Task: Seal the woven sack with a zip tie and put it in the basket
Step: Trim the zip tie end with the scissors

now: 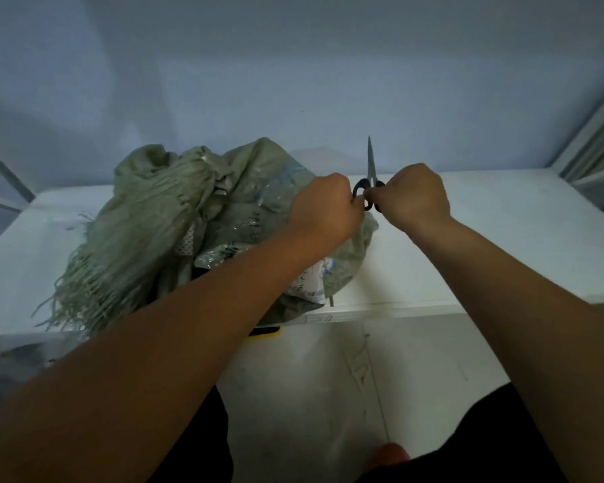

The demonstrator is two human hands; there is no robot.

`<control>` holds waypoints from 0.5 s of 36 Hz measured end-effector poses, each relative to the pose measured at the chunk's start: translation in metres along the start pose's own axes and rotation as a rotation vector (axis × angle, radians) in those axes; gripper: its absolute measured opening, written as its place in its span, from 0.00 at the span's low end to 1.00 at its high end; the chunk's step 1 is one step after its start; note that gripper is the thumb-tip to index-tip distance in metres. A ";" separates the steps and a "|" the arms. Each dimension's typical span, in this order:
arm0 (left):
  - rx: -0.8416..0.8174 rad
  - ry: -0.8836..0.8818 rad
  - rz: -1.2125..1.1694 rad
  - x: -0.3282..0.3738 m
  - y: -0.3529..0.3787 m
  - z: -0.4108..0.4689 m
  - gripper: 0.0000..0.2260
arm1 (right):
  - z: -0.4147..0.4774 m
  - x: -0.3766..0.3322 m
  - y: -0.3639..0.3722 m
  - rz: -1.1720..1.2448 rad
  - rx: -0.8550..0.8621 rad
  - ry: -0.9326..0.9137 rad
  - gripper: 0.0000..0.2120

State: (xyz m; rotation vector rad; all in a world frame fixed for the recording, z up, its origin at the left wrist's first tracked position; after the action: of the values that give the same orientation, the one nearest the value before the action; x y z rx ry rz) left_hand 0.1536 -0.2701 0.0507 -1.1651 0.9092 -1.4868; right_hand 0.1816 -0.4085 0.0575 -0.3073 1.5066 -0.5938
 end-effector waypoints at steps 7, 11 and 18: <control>-0.086 0.020 0.149 0.042 0.018 0.003 0.09 | 0.012 0.040 -0.019 -0.217 -0.045 0.082 0.12; -0.094 0.072 0.264 0.060 0.035 0.002 0.15 | 0.016 0.065 -0.023 -0.307 -0.091 0.182 0.08; -0.210 0.167 0.270 0.084 0.064 -0.002 0.11 | 0.011 0.113 -0.011 -0.477 -0.161 0.267 0.08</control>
State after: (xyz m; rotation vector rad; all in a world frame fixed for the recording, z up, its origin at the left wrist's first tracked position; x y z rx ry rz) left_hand 0.1649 -0.3663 0.0081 -1.0282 1.3086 -1.3042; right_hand 0.1863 -0.4813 -0.0305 -0.7488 1.7538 -0.9187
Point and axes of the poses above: each hand's wrist, its own z-axis towards the middle knuckle, its own y-axis out of the palm, x = y × z, the point moved 5 cm from there along z, towards the middle knuckle, and after that the axes turned 15 degrees about z, right-handed, at the moved point
